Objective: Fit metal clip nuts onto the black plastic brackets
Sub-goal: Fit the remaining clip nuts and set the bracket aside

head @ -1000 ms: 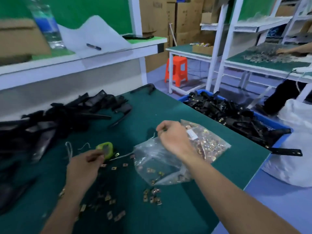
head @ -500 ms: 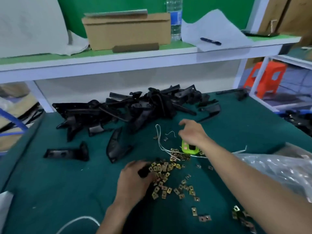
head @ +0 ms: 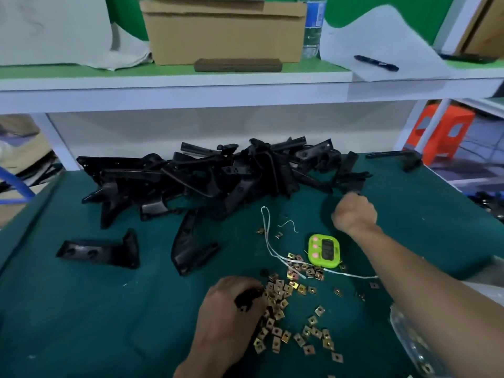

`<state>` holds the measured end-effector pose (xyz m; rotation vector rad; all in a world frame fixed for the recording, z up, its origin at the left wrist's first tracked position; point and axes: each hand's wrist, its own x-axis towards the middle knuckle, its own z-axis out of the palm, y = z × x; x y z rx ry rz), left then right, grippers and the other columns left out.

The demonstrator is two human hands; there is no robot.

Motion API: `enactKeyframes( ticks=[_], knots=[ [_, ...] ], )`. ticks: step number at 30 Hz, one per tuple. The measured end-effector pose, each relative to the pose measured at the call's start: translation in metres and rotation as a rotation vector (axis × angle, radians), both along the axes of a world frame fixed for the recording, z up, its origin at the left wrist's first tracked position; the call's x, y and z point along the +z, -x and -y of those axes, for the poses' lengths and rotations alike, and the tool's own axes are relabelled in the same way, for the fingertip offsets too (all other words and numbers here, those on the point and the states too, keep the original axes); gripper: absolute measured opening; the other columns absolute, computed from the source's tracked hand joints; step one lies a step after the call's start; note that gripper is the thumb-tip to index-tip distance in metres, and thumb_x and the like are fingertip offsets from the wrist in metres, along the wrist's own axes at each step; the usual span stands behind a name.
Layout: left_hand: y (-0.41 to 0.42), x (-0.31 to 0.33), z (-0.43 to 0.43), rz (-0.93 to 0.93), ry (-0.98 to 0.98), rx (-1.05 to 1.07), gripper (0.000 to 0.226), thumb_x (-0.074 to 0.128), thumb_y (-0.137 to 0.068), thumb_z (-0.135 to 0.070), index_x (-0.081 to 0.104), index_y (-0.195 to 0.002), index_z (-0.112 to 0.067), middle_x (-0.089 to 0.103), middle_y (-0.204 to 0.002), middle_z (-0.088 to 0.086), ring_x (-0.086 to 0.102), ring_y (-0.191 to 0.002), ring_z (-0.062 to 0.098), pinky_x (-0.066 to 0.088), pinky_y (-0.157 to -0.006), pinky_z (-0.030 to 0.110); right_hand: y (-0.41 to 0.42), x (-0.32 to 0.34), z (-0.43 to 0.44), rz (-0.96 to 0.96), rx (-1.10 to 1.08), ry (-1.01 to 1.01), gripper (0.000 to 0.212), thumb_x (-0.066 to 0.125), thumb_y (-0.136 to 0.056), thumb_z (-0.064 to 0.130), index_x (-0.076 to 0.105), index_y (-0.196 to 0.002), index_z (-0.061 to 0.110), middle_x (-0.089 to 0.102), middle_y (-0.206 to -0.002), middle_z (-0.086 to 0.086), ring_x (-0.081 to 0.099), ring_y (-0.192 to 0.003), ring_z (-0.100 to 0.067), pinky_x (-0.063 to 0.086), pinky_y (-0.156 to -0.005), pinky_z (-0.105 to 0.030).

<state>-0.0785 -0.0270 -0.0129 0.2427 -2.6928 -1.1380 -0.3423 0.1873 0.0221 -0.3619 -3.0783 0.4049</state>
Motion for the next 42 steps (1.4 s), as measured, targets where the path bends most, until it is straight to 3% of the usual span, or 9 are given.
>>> enactKeyframes(
  ticks=[3,6,9,14,18,25,31,36,42],
  knots=[
    [0.003,-0.001,-0.001,0.049,0.059,-0.121,0.029,0.077,-0.082,-0.047,0.072,-0.110,-0.052,0.045,-0.097,-0.058,0.033,-0.110,-0.032,0.018,-0.094,-0.003,-0.007,0.002,-0.007,0.015,0.014,-0.022,0.042,0.065,-0.078,0.005,0.056,-0.118,0.012,0.064,-0.115,-0.014,0.063,-0.106,-0.034,0.047,-0.075,-0.034],
    [0.003,0.000,-0.003,0.021,-0.016,-0.115,0.021,0.084,-0.080,-0.029,0.079,-0.093,-0.045,0.054,-0.102,-0.055,0.046,-0.111,-0.019,0.029,-0.088,0.000,-0.020,0.000,-0.018,0.080,0.025,-0.005,0.061,0.065,-0.076,0.004,0.038,-0.130,0.018,0.055,-0.124,-0.012,0.058,-0.114,-0.034,0.048,-0.081,-0.039],
    [-0.003,0.000,-0.008,-0.041,0.000,-0.095,0.020,0.085,-0.080,-0.021,0.079,-0.085,-0.039,0.061,-0.098,-0.048,0.053,-0.107,-0.012,0.031,-0.085,-0.003,-0.041,0.005,-0.027,0.037,-0.003,-0.037,0.045,0.062,-0.078,0.009,0.043,-0.118,0.020,0.062,-0.102,-0.008,0.062,-0.098,-0.032,0.046,-0.075,-0.036],
    [-0.013,0.009,-0.013,-0.039,-0.114,0.187,0.028,0.080,-0.084,-0.031,0.070,-0.071,-0.054,0.061,-0.078,-0.049,0.057,-0.085,-0.025,0.038,-0.067,-0.004,-0.095,0.030,-0.021,-0.348,0.077,0.136,0.026,0.064,-0.069,0.023,0.044,-0.085,0.026,0.056,-0.068,0.002,0.052,-0.066,-0.031,0.039,-0.061,-0.033],
    [-0.014,0.009,-0.013,-0.165,-0.266,0.236,0.028,0.078,-0.087,-0.014,0.080,-0.089,-0.042,0.063,-0.080,-0.048,0.061,-0.084,-0.023,0.038,-0.071,-0.007,-0.158,0.020,-0.002,-0.459,0.309,0.246,0.029,0.065,-0.068,0.042,0.040,-0.075,0.030,0.050,-0.052,0.011,0.047,-0.049,-0.010,0.028,-0.047,-0.027],
    [-0.014,0.003,-0.022,-0.209,-0.280,0.175,0.022,0.064,-0.099,-0.015,0.079,-0.104,-0.030,0.068,-0.086,-0.040,0.064,-0.086,-0.015,0.043,-0.072,0.000,-0.199,-0.031,0.007,-0.345,0.474,0.140,0.030,0.069,-0.072,0.047,0.050,-0.090,0.032,0.063,-0.065,0.006,0.066,-0.070,-0.031,0.033,-0.054,-0.032],
    [-0.009,0.000,-0.025,-0.164,-0.191,0.177,0.032,0.055,-0.103,-0.022,0.070,-0.076,-0.029,0.071,-0.073,-0.020,0.067,-0.068,0.007,0.052,-0.063,0.028,-0.199,-0.035,-0.001,-0.329,0.456,0.216,0.025,0.063,-0.069,0.049,0.049,-0.082,0.034,0.057,-0.060,0.011,0.056,-0.061,-0.024,0.039,-0.053,-0.032],
    [-0.008,0.000,-0.028,-0.167,-0.198,0.183,0.021,0.074,-0.090,-0.018,0.073,-0.083,-0.038,0.069,-0.084,-0.035,0.065,-0.081,-0.015,0.045,-0.067,0.001,-0.197,-0.036,0.000,-0.324,0.459,0.187,0.028,0.070,-0.071,0.048,0.051,-0.085,0.033,0.055,-0.063,0.012,0.050,-0.061,-0.023,0.037,-0.054,-0.031],
    [-0.004,0.001,-0.023,-0.112,-0.263,0.155,0.026,0.071,-0.093,-0.013,0.072,-0.088,-0.038,0.073,-0.082,-0.029,0.068,-0.080,-0.011,0.046,-0.068,0.002,-0.195,-0.036,0.003,-0.299,0.461,0.163,0.029,0.073,-0.068,0.046,0.048,-0.079,0.037,0.041,-0.058,0.016,0.045,-0.061,-0.023,0.034,-0.054,-0.030]
  ],
)
